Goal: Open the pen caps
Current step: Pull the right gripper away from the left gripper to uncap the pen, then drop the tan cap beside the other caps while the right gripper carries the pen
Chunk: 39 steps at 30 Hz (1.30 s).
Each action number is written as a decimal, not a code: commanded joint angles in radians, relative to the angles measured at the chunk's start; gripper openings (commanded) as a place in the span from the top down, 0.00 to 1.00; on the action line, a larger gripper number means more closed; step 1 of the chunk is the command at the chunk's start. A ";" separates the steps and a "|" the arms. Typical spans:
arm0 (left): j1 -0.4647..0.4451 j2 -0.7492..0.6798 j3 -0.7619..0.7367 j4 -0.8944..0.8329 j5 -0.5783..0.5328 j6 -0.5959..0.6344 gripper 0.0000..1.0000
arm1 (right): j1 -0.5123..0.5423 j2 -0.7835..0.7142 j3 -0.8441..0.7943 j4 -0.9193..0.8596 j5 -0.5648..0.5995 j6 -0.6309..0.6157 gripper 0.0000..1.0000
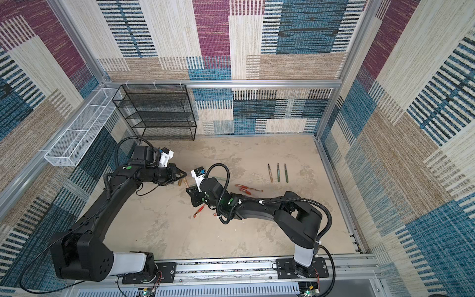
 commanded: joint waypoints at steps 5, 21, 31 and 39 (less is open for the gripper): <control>0.035 0.072 0.090 0.132 -0.228 0.082 1.00 | 0.007 -0.070 -0.095 -0.186 -0.009 0.029 1.00; 0.022 0.203 0.138 0.104 -0.202 0.129 1.00 | 0.001 -0.301 -0.278 -0.207 0.151 0.070 1.00; -0.045 0.416 0.223 0.011 -0.305 0.246 1.00 | -0.025 -0.474 -0.374 -0.306 0.216 0.101 1.00; -0.092 0.603 0.347 -0.085 -0.469 0.304 1.00 | -0.045 -0.609 -0.447 -0.344 0.251 0.116 1.00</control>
